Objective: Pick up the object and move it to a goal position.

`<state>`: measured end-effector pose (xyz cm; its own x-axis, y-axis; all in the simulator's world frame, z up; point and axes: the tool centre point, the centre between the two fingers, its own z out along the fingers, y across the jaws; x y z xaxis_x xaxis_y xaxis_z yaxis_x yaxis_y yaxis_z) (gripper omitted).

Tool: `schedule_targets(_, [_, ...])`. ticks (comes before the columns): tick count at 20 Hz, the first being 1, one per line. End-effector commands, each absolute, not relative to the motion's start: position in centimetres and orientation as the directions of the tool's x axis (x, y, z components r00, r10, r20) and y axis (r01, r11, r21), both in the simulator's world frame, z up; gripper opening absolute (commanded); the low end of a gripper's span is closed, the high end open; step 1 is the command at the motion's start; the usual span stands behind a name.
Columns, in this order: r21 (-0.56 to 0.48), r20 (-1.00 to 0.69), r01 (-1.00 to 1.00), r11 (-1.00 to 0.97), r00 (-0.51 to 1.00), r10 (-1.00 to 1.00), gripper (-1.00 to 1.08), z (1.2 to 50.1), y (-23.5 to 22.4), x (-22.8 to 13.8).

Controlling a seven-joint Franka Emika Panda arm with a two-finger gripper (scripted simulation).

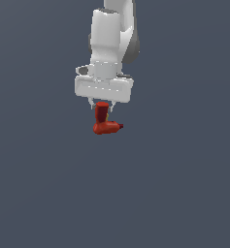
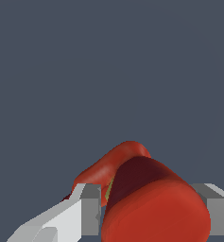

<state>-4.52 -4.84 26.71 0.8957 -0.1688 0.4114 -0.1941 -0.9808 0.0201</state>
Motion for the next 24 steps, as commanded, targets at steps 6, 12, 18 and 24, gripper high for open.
schedule_targets(6, [0.018, 0.415, -0.194, -0.981, 0.894, -0.169, -1.00, 33.4, -7.2, -5.7])
schedule_targets(12, [0.018, 0.415, -0.195, -0.981, 0.894, -0.170, -1.00, 36.9, -8.5, -6.3])
schedule_targets(18, [0.020, 0.416, -0.196, -0.980, 0.893, -0.170, -1.00, 38.7, -9.2, -6.5])
schedule_targets(24, [0.021, 0.412, -0.196, -0.980, 0.895, -0.171, -1.00, 38.6, -9.2, -6.5])
